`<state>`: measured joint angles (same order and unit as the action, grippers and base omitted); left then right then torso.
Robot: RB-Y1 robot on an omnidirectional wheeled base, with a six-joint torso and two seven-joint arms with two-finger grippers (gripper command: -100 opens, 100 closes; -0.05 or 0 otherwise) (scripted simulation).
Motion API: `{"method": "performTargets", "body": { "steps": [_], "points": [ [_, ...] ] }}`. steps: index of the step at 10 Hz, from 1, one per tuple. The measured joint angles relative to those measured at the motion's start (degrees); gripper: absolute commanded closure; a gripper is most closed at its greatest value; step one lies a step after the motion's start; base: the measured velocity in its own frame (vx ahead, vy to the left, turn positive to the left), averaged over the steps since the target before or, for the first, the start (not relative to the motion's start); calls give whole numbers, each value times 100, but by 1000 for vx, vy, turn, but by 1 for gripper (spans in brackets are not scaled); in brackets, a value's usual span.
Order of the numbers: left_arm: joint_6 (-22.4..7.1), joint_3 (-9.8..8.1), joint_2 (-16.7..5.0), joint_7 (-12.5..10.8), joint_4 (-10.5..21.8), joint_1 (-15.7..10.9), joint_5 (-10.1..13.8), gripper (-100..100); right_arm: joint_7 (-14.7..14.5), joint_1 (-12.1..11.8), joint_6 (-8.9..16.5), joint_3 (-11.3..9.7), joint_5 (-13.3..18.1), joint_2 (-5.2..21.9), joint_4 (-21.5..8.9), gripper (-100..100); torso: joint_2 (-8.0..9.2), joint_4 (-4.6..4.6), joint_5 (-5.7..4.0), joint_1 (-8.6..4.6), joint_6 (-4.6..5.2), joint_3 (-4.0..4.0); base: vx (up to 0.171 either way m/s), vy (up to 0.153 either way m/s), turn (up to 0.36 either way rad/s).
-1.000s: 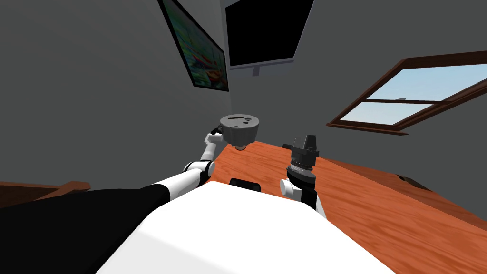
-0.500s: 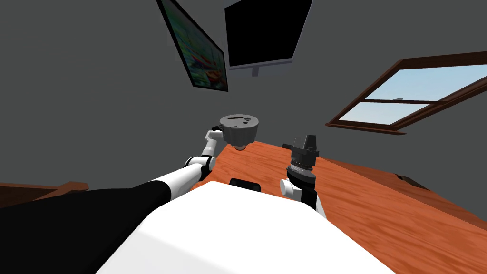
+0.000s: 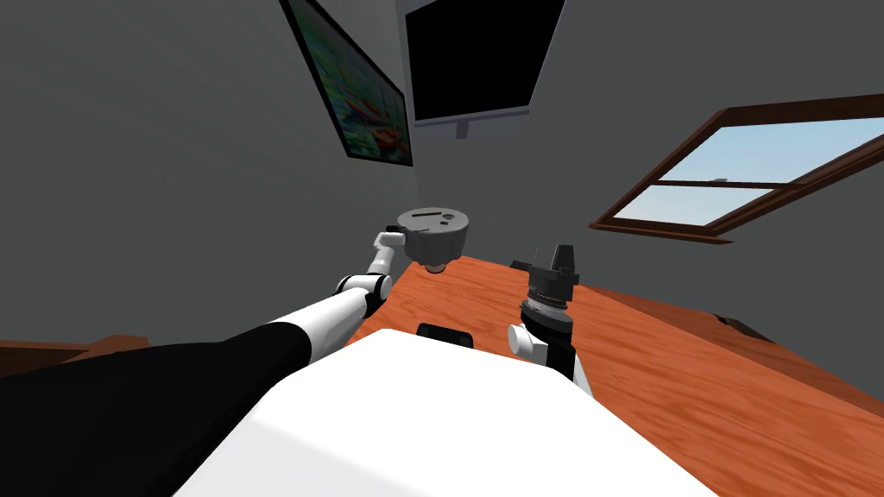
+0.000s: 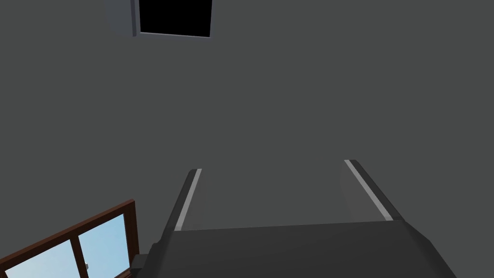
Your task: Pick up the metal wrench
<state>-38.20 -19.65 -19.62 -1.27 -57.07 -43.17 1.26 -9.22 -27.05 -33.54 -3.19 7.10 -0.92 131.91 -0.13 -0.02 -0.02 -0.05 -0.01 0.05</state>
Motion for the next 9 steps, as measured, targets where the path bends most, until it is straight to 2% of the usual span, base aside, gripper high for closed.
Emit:
{"method": "performTargets", "body": {
  "steps": [3,5,9],
  "points": [
    [-414,-6,-135,-18,440,-342,50,-100,0,0,0,0,0,0,0,0,-10,-4,1,0,-1,7,39,-6,-14],
    [-573,-6,-229,-14,786,-551,93,-100,0,0,0,0,0,0,0,0,-5,-1,1,4,-1,3,39,2,-26],
    [-1078,11,-433,-37,1406,-977,177,-100,0,-1,0,0,0,0,0,0,-20,-5,1,3,0,12,68,1,-30]
  ]
}}
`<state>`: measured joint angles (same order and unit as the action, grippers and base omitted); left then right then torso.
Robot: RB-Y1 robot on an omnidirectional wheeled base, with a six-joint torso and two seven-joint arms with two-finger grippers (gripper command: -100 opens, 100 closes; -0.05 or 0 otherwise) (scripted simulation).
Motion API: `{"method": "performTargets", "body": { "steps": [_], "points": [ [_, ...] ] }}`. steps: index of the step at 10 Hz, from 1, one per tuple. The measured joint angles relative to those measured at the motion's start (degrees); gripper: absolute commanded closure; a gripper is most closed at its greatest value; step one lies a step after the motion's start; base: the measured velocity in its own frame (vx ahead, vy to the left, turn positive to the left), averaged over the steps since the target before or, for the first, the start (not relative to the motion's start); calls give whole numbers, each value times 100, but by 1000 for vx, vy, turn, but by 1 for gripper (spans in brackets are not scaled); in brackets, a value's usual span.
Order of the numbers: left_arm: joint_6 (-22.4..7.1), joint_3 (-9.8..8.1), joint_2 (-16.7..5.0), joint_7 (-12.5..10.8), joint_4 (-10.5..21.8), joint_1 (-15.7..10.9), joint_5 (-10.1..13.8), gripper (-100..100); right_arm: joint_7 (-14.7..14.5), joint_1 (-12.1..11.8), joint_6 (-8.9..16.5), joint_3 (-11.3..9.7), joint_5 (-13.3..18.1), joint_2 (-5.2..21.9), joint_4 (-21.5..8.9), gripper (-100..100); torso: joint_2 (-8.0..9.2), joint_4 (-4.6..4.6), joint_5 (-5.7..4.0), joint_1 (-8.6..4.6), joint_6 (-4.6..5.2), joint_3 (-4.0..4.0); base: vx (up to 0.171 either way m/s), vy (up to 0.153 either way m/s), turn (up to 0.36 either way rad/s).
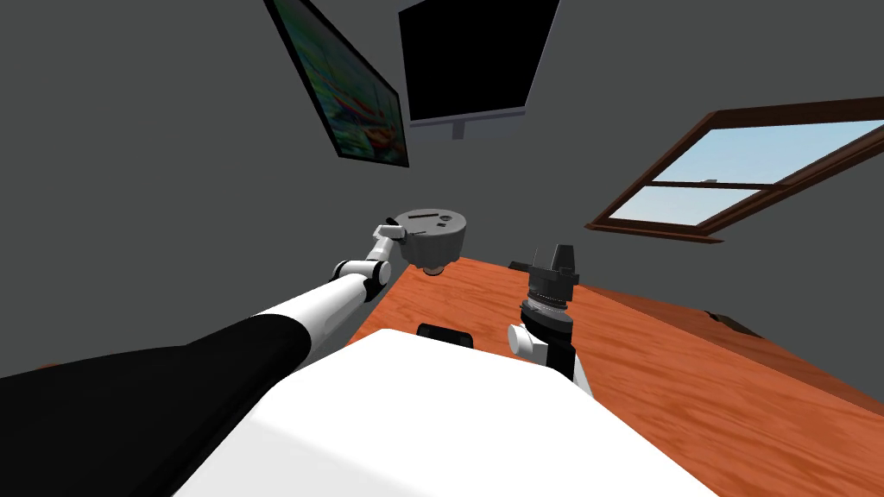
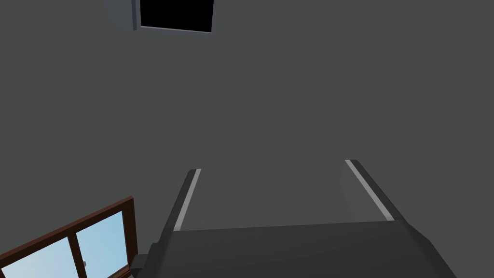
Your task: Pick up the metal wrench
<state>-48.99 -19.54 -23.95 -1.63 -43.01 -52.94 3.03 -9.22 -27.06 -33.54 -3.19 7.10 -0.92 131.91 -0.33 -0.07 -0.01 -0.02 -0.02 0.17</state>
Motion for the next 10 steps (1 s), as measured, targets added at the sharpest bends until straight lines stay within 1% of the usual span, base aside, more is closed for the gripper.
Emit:
{"method": "performTargets", "body": {
  "steps": [1,2,3,4,5,7,8,9,10],
  "points": [
    [-83,12,-26,-22,180,-92,-4,-100,0,0,0,0,0,0,0,0,2,-2,2,2,-1,0,73,10,-39],
    [-229,17,-98,-22,307,-186,37,-100,0,0,0,0,0,0,0,0,1,-1,1,3,-1,0,68,4,-22],
    [-303,22,-151,-17,500,-287,57,-100,0,0,0,0,0,0,0,0,2,-1,2,1,-1,0,89,4,-42],
    [-418,34,-218,-20,669,-388,88,-100,0,0,0,0,0,0,0,0,-3,-2,1,1,-1,2,139,-1,-62],
    [-602,55,-297,-37,787,-502,119,-100,0,-1,0,0,0,0,0,0,-18,-4,0,-2,0,10,117,6,-22],
    [-709,89,-423,-50,1307,-744,156,-100,0,0,0,0,0,0,0,0,-12,-5,1,1,0,8,87,11,-39],
    [-798,98,-451,-57,1347,-771,171,-100,0,0,0,0,0,0,0,0,-3,-3,2,3,-2,4,95,16,-49],
    [-871,119,-512,-67,1528,-869,190,-100,0,0,0,0,0,0,0,0,-6,-3,2,4,-1,5,137,22,-60],
    [-1046,141,-559,-92,1534,-884,220,-100,0,-1,0,0,0,0,0,0,-17,-5,3,6,-2,11,109,22,-19]
  ]
}}
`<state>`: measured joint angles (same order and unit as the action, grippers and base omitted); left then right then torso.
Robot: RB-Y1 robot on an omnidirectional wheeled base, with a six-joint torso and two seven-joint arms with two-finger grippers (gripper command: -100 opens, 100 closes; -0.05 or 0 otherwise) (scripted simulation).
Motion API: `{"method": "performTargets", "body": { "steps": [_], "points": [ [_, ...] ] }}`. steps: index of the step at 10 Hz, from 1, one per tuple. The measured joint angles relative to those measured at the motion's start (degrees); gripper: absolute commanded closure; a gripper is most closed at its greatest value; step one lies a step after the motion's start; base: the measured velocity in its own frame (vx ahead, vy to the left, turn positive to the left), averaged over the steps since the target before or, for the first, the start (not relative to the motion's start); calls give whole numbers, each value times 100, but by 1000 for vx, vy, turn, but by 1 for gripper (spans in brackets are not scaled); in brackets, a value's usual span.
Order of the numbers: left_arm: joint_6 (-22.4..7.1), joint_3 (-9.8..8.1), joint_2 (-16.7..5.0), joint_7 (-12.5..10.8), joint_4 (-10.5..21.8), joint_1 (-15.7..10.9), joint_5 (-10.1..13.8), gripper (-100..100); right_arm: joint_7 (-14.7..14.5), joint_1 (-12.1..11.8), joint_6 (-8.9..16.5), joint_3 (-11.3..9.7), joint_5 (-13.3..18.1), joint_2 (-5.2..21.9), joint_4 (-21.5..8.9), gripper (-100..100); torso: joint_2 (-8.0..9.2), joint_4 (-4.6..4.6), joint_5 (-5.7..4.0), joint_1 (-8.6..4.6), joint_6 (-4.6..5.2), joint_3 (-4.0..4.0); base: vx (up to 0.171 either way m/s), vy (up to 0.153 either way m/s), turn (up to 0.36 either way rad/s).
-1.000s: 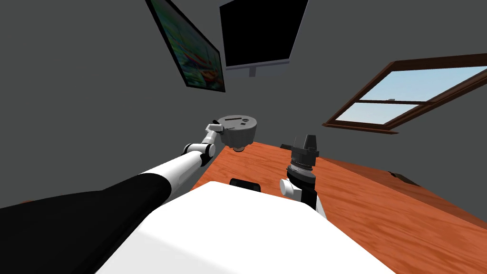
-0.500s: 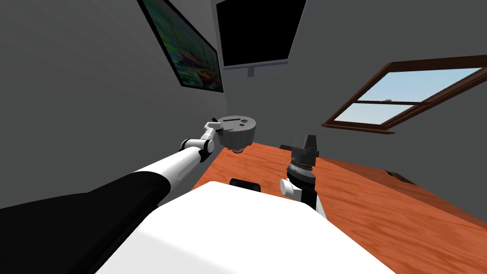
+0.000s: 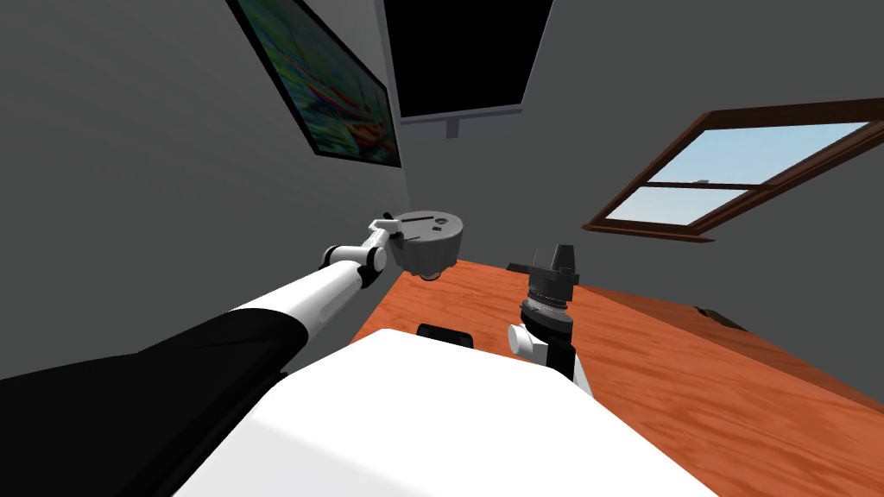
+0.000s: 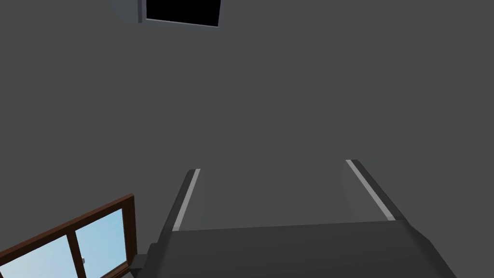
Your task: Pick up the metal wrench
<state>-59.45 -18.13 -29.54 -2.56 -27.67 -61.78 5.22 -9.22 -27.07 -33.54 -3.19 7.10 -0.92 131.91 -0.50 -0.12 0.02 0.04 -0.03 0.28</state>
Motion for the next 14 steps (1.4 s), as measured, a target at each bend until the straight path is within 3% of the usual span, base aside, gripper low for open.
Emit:
{"method": "performTargets", "body": {
  "steps": [4,7,8,9,11,13,14],
  "points": [
    [-338,70,-211,-27,373,-216,91,-100,0,0,0,0,0,0,0,0,1,-1,-1,-6,0,0,107,9,-42],
    [-406,107,-302,-38,598,-328,125,-100,0,1,0,0,0,0,0,0,18,3,-1,-5,0,-9,62,9,-19],
    [-410,109,-305,-39,607,-333,126,0,0,1,0,0,0,0,0,0,30,5,-1,-7,-1,-16,7,1,1],
    [-410,109,-305,-39,606,-333,126,-100,0,1,0,0,0,0,0,0,41,8,-1,-8,-1,-22,4,-10,-262],
    [-348,-16,-515,8,578,-116,178,-100,0,2,0,-1,0,-1,0,0,50,10,-2,-12,1,-27,-4,-9,-227],
    [17,-81,-734,117,1141,-225,198,-100,0,1,0,0,0,0,0,0,52,11,-2,-11,-2,-29,-2,-3,-5],
    [-271,-125,-632,64,460,166,232,-100,0,1,0,0,0,0,0,0,52,10,0,-8,-3,-29,-1,-2,11]
  ]
}}
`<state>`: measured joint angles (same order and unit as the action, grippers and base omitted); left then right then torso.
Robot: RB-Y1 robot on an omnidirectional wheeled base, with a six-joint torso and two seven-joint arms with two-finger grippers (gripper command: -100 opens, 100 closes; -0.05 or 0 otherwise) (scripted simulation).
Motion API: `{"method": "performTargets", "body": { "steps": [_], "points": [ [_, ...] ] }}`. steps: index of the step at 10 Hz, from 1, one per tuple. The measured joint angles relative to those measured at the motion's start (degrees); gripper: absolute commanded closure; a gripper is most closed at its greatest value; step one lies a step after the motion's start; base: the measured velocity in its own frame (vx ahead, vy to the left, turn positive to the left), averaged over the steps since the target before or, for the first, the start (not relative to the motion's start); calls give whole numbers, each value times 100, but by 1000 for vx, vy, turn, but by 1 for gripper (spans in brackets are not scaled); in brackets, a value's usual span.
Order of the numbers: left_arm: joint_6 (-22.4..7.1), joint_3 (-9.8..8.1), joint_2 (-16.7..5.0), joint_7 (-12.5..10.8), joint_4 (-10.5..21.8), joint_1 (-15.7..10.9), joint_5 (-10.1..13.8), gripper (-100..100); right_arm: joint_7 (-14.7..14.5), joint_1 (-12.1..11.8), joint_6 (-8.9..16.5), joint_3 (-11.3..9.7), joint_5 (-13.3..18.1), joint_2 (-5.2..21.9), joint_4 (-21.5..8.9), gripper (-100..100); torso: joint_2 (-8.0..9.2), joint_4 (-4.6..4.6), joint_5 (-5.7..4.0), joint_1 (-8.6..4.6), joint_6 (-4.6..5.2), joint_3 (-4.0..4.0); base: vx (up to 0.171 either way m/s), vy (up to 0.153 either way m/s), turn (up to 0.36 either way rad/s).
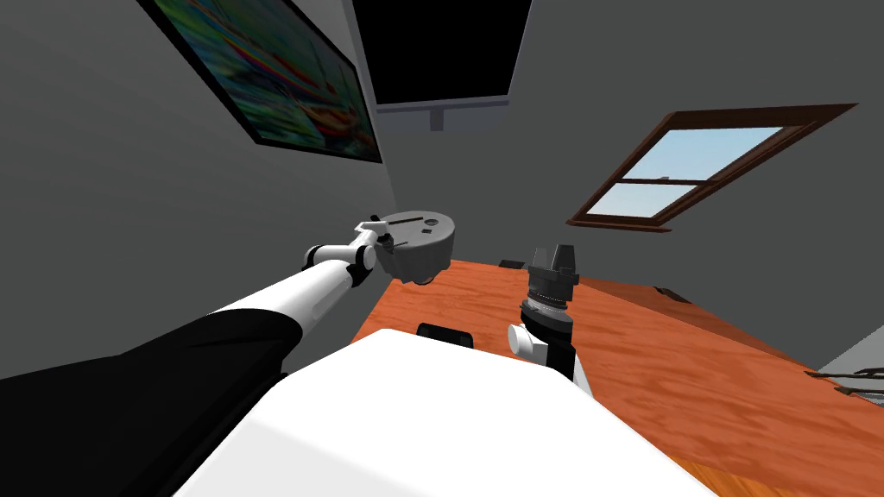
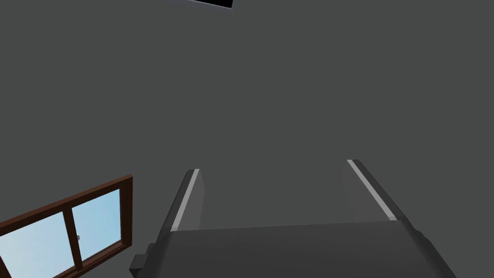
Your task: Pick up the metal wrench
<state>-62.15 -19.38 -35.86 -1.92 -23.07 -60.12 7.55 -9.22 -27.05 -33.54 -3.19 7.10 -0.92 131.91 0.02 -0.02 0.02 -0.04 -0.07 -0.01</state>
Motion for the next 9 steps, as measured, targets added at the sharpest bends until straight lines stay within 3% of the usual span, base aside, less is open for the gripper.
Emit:
{"method": "performTargets", "body": {
  "steps": [4,5,9],
  "points": [
    [85,-36,-121,36,177,-46,13,-100,0,0,0,0,0,0,0,0,-1,1,-2,-2,3,0,0,-1,-46],
    [98,-39,-126,41,185,-46,14,100,0,0,0,0,0,0,0,0,-1,1,-2,-2,1,0,0,0,0],
    [97,-38,-126,41,183,-47,14,100,0,0,0,0,0,0,0,0,-6,-2,0,2,2,4,0,0,0]
  ]
}}
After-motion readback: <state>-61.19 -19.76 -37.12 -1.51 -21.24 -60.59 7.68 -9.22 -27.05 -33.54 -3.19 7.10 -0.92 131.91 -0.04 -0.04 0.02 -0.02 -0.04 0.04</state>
